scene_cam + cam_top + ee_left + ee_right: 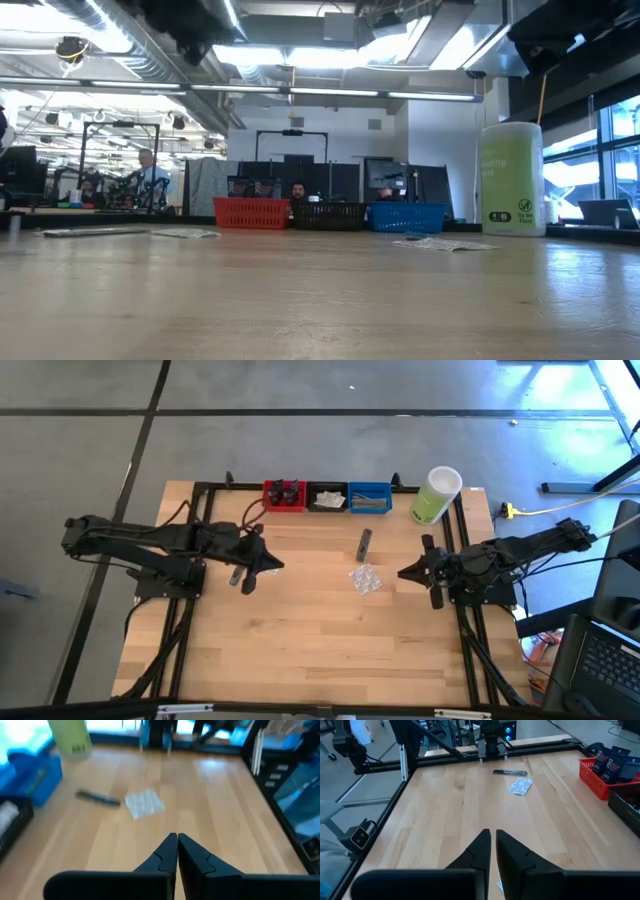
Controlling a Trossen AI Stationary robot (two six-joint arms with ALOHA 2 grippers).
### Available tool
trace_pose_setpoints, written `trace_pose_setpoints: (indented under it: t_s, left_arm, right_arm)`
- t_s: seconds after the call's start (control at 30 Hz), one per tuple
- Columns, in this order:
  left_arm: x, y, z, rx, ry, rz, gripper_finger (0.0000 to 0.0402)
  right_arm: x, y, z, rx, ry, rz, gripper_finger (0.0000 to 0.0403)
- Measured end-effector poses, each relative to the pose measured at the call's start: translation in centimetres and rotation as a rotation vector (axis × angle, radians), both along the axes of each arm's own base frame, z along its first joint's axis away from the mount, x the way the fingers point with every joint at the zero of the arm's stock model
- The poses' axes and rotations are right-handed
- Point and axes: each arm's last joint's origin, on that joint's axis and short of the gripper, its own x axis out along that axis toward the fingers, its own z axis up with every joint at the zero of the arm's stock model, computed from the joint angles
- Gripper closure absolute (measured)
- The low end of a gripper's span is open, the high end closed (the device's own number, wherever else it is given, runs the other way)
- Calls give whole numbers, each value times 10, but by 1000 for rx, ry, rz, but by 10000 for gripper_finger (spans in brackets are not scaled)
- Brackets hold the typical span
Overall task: Pick & Place Travel size toiletries
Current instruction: Put the white bandage pack into the black bin
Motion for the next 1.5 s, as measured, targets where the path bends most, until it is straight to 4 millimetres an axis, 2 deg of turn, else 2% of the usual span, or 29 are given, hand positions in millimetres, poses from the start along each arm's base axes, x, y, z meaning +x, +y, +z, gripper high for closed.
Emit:
trace_pose_setpoints:
  t_s: [0.17,0.33,0.47,0.77,1.13,1.33,1.5]
  left_arm:
    - [-1,0,-16,-17,143,12,351]
    - [0,2,-18,22,152,80,302]
    - [0,3,-17,60,152,78,284]
    - [0,3,-17,80,150,75,285]
    - [0,3,-17,80,150,74,283]
    - [0,3,-17,80,150,74,285]
    - [0,3,-17,80,150,74,282]
  right_arm:
    - [6,2,-2,11,7,-5,372]
    - [15,5,-8,42,55,-60,362]
    - [25,6,-18,40,113,-161,352]
    - [46,11,-45,40,234,-338,323]
    - [73,0,-87,112,405,-582,231]
    - [91,-1,-112,130,470,-596,195]
    - [101,-4,-129,123,489,-627,189]
